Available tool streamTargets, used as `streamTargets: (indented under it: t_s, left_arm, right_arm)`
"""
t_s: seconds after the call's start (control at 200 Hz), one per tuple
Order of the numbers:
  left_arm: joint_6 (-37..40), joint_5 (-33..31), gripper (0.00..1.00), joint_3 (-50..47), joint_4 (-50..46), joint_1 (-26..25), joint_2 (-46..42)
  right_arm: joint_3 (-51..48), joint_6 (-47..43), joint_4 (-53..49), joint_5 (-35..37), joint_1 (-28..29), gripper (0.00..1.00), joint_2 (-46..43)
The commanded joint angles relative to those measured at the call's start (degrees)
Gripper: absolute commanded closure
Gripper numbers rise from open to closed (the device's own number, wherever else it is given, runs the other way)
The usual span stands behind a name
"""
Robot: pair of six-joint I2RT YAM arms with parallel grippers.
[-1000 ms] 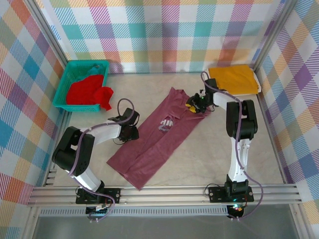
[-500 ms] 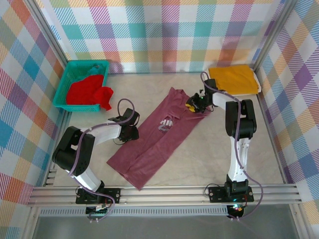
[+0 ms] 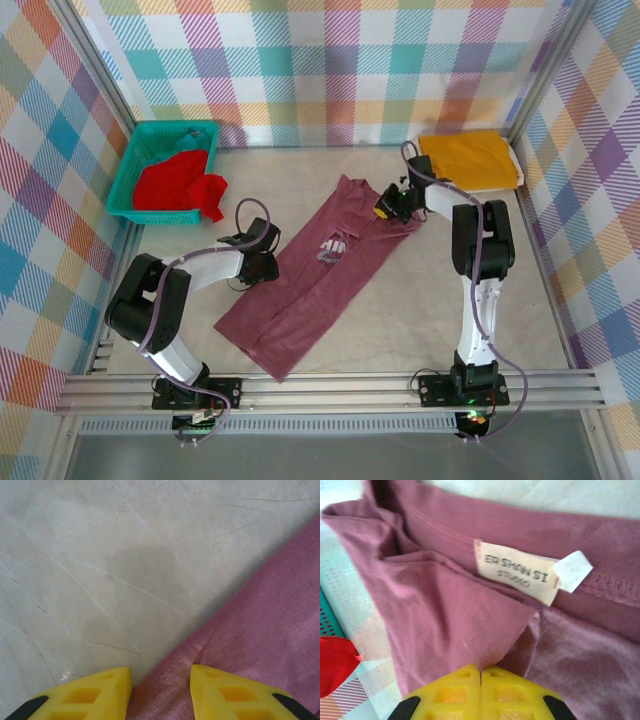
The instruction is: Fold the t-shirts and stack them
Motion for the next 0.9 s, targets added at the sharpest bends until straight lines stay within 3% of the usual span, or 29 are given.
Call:
streamTargets:
  t_s: [0.0, 0.894]
  left_arm:
    - [-0.7, -1.5, 0.62, -2.0, 1.3, -0.3, 3.5]
    - [-1.4, -2.6, 0.62, -2.4, 1.5, -0.3, 4.2]
  right_arm:
    - [0.2, -0.7, -0.5, 0.7, 0.3, 1.00, -5.8]
    - [-12.6, 3.0, 0.0, 4.6, -0.3, 1.00, -21.9]
